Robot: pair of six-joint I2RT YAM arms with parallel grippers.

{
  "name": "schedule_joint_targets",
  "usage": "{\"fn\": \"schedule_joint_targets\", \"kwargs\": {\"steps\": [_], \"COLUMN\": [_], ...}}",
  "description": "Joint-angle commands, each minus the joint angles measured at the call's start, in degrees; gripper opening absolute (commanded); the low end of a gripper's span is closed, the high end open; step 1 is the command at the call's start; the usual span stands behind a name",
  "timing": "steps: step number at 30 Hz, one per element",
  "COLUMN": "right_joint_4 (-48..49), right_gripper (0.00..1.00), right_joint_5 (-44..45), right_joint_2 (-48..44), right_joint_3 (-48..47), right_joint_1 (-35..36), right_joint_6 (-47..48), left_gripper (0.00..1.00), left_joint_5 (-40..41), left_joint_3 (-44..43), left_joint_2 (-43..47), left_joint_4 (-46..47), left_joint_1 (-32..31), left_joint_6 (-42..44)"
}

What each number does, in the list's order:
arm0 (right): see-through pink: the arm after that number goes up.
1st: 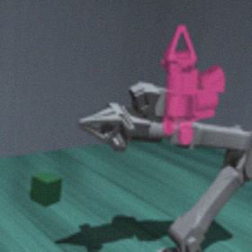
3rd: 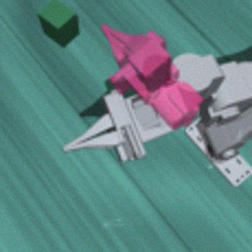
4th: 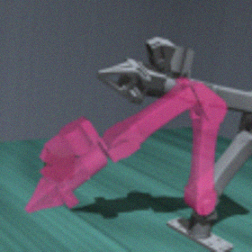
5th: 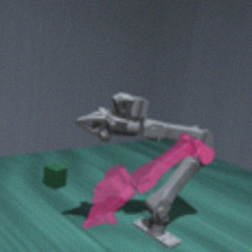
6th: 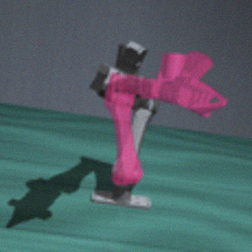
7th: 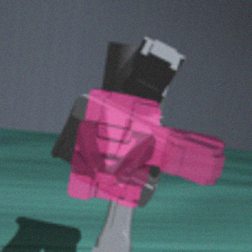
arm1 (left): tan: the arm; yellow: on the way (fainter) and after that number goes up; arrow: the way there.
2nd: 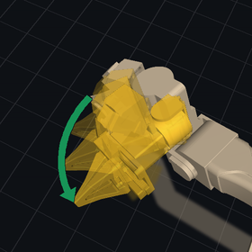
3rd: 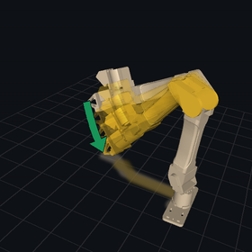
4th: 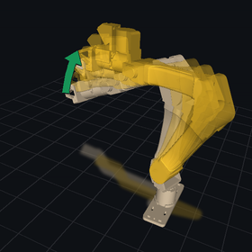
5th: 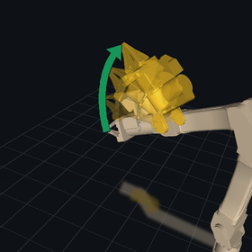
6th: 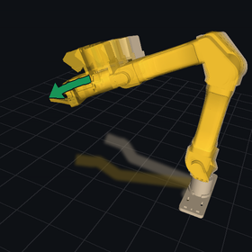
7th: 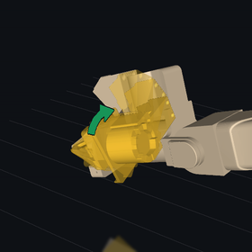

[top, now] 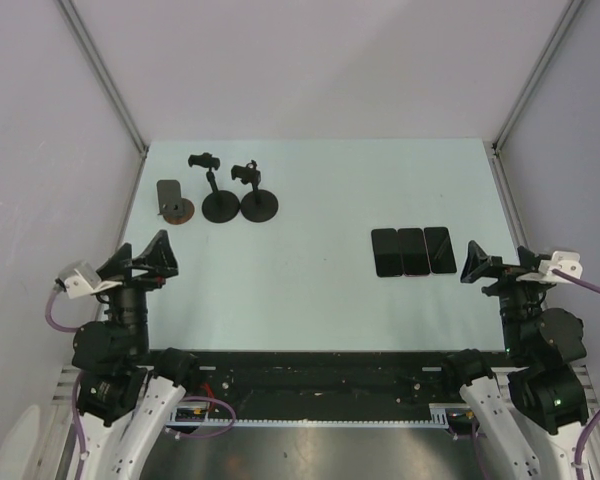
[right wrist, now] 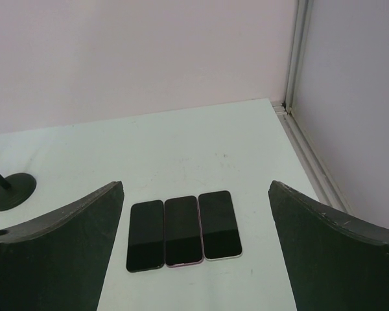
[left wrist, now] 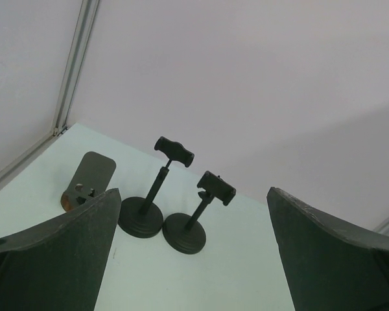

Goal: Remove the phone from the phone stand

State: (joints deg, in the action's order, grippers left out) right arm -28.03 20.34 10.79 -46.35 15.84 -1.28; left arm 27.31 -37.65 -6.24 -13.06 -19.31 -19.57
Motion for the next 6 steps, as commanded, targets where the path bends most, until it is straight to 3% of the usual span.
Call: {"fn": "schedule_joint_targets", "kwargs": {"steps": [1,6], "right_joint_4": [2.4,2.1], "right_gripper": [1.00,1.00], "right_joint_5": [-0.8,-0.9], "right_joint_2": [0.9,1.1], "right_joint_3": [-1.9,-2.0], "right_joint_1": [0.5,0.5], "right_joint_6": [1.1,1.1], "left_gripper": [1.00,1.00], "left_joint_5": [1.0,1.9], "left_joint_3": [1.3,1.0], "left_joint_2": [1.1,-0.9], "left_joint_4": [0.1,0.0], "left_joint_1": [0.1,0.1], "left_joint_6": [-3.4,-4.0]}}
